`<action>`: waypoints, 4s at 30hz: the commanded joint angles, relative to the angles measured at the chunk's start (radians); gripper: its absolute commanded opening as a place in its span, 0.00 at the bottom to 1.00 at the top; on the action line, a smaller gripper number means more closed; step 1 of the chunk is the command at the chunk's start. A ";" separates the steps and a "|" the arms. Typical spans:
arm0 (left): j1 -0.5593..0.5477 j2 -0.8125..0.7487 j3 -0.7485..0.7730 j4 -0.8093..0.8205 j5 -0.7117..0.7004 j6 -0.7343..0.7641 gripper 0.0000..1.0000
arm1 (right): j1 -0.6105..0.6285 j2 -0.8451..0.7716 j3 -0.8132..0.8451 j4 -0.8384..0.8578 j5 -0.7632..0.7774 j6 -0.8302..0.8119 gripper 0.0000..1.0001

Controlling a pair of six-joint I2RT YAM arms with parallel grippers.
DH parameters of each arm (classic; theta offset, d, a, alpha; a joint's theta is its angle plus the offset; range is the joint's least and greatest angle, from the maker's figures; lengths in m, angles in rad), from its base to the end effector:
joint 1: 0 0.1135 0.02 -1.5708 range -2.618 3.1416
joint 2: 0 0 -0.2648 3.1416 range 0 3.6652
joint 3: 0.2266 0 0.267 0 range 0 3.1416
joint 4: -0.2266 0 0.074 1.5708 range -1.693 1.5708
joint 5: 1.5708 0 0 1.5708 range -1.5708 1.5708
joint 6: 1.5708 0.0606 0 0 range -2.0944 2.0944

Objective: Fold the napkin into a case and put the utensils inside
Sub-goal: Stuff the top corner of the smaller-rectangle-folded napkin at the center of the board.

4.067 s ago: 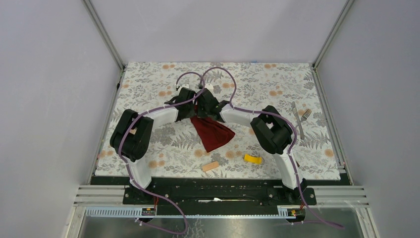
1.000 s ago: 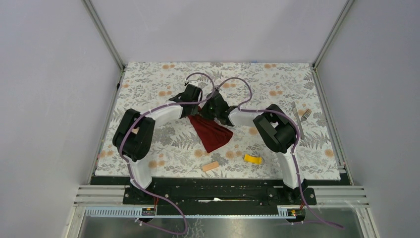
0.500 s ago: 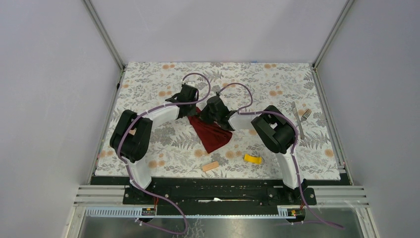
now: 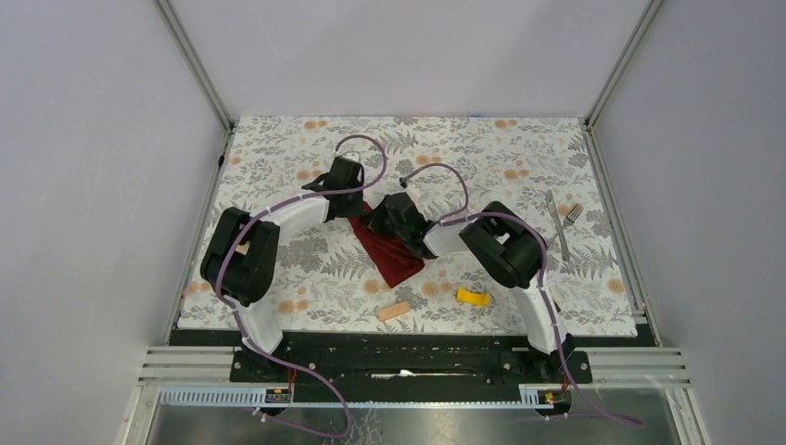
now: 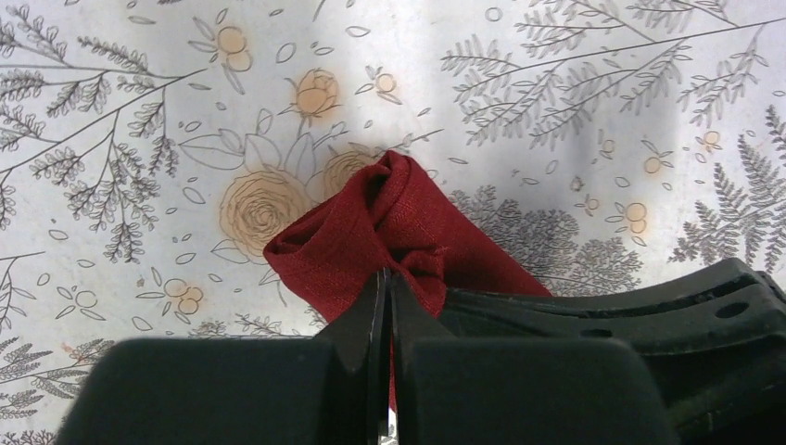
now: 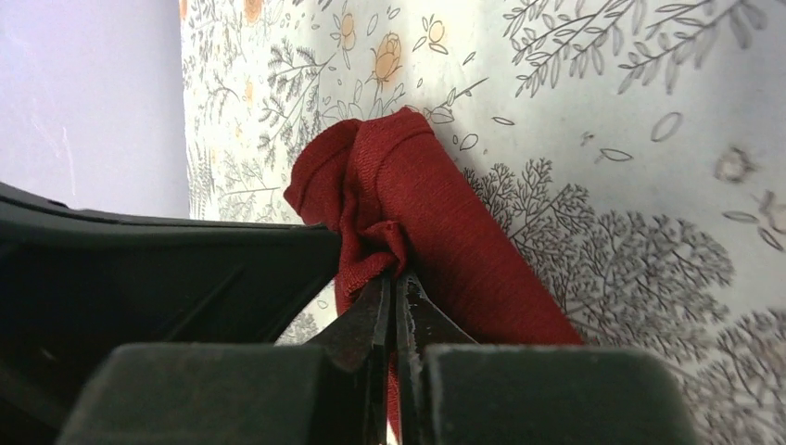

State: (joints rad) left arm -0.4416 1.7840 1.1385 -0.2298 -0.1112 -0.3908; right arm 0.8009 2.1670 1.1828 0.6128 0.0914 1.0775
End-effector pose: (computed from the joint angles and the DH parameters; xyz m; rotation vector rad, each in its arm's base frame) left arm 0.3699 -0.1674 0.1607 0.0128 2.4528 -0.2346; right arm 0.3435 0.3464 0.1004 0.3583 2.0931 1.1139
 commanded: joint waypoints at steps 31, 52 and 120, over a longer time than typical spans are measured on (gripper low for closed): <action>0.104 -0.083 -0.063 0.073 0.148 -0.097 0.00 | -0.014 0.077 0.199 -0.108 -0.181 -0.239 0.18; 0.127 -0.092 -0.073 0.028 0.146 -0.135 0.00 | -0.064 0.222 0.132 0.462 -0.387 0.061 0.29; 0.193 -0.147 -0.132 0.086 0.256 -0.173 0.00 | -0.059 0.228 0.264 0.131 -0.516 -0.036 0.08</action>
State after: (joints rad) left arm -0.2531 1.6836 1.0035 -0.1860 0.1066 -0.5514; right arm 0.6941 2.3711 1.3861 0.7303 -0.4137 1.0176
